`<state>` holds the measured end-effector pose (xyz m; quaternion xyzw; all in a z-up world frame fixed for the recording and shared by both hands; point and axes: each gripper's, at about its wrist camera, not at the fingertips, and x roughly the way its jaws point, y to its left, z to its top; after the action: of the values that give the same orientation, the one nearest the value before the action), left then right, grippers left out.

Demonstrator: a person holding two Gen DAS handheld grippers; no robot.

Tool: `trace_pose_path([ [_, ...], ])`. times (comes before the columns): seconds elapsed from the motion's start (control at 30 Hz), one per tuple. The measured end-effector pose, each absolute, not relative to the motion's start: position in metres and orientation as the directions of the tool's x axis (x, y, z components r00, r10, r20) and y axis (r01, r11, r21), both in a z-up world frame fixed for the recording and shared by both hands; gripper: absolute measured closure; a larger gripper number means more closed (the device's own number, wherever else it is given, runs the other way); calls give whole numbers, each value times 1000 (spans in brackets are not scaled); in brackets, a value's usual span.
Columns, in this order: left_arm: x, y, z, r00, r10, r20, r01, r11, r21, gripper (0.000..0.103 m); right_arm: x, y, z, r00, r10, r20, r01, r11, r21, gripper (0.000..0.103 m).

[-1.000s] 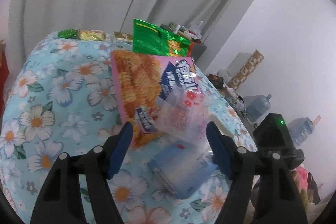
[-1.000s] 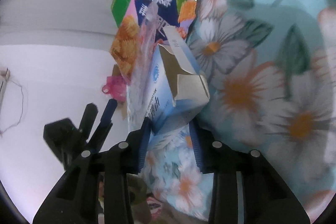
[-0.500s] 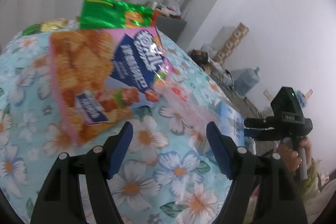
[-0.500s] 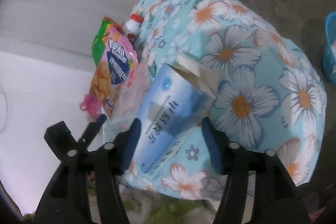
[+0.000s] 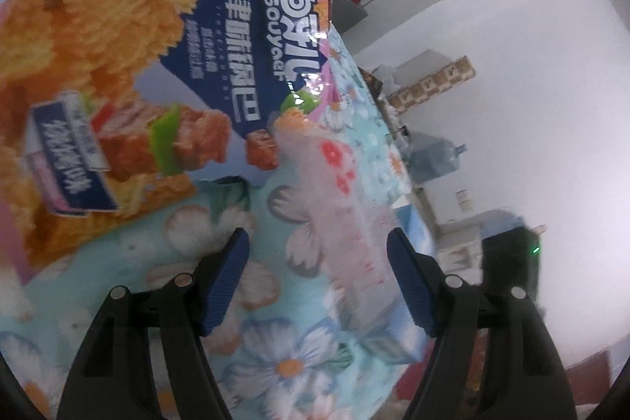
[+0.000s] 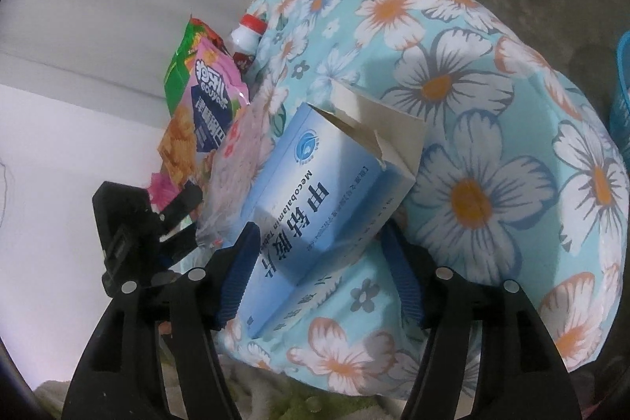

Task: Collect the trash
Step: 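Grasp the clear plastic bag with the left tool while the right tool grasps the blue medicine box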

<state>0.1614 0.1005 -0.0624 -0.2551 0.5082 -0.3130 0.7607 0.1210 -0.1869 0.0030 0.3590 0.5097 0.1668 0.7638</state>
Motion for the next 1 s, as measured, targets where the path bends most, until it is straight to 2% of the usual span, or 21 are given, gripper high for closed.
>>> trace_pose_path([
  [0.23, 166, 81, -65, 265, -764, -589, 210, 642, -737, 35, 107, -202, 5, 436, 624, -648, 99, 683, 724, 43],
  [0.4, 169, 73, -66, 262, -754, -603, 205, 654, -728, 50, 103, -205, 4, 448, 624, -640, 97, 677, 729, 44],
  [0.53, 166, 57, -62, 283, -721, -633, 265, 693, -671, 61, 102, -206, 4, 456, 622, -637, 107, 672, 733, 45],
  [0.6, 163, 50, -62, 290, -703, -649, 295, 711, -638, 72, 101, -207, 4, 463, 621, -632, 115, 665, 738, 47],
  [0.7, 159, 41, -59, 302, -681, -667, 340, 731, -592, 82, 102, -209, 2, 477, 619, -624, 132, 652, 747, 51],
  [0.8, 154, 28, -54, 316, -657, -684, 393, 747, -536, 88, 101, -208, 2, 488, 616, -618, 137, 646, 751, 53],
  [1.0, 144, 18, -44, 364, -611, -703, 447, 777, -444, 92, 97, -216, 2, 509, 625, -591, 146, 614, 775, 60],
])
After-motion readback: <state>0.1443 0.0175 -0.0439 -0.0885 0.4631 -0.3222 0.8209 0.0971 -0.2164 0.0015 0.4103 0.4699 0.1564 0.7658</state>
